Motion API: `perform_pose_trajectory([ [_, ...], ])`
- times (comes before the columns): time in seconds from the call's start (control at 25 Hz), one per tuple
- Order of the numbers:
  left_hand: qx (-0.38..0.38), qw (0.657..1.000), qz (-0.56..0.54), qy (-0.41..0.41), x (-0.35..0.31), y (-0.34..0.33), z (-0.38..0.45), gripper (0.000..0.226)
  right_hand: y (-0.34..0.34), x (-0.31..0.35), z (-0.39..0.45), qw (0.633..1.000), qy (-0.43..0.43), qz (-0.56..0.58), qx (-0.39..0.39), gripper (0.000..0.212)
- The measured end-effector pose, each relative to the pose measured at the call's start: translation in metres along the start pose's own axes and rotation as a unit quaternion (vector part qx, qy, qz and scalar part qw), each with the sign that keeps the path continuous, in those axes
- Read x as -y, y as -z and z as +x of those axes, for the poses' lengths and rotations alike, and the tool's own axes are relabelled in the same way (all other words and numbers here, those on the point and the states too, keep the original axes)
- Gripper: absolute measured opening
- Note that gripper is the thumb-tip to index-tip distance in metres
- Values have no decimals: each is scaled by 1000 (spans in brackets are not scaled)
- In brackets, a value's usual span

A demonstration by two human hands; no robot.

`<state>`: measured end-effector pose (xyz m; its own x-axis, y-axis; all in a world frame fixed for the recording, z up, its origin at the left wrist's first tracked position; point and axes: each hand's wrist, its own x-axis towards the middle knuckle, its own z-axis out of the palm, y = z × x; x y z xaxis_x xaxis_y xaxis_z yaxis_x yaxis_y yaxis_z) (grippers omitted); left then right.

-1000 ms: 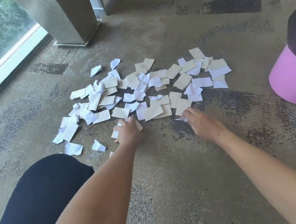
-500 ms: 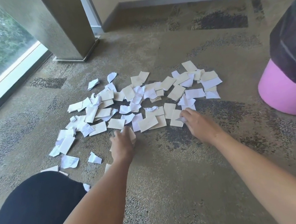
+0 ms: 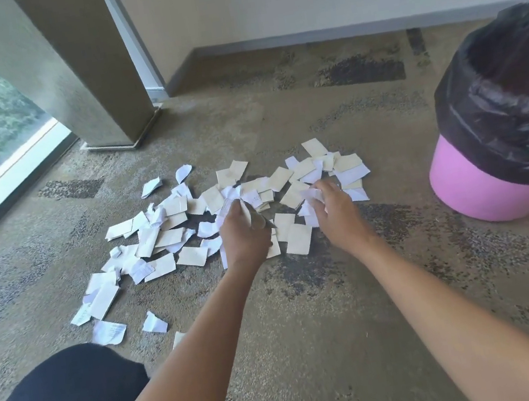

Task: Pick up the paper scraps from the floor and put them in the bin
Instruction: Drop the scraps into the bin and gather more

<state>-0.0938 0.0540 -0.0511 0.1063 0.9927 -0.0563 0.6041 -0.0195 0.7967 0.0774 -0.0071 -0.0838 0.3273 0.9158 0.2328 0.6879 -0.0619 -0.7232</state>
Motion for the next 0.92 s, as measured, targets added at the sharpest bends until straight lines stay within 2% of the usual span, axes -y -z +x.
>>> perform_pose_trajectory([
  [0.16, 9, 994, -105, -37, -50, -16, -20, 20, 28, 10, 12, 991, -31, 66, -108, 23],
  [0.36, 56, 967, -235, -86, -116, -32, -43, 31, 90, 19, 23, 967, -15, 96, -234, 15],
  [0.48, 84, 948, -282, -118, -156, -40, -57, 31, 136, 17, 32, 936, -22, 95, -338, 21],
  [0.64, 132, 930, -307, -153, -222, -68, -65, 31, 194, 8, 36, 875, -53, 108, -470, 22],
  [0.76, 156, 933, -290, -146, -269, -109, -60, 30, 235, -8, 44, 841, -148, 140, -501, 25],
  [0.92, 238, 925, -291, -55, -314, -152, -63, 25, 278, -28, 49, 797, -311, 245, -456, 46],
])
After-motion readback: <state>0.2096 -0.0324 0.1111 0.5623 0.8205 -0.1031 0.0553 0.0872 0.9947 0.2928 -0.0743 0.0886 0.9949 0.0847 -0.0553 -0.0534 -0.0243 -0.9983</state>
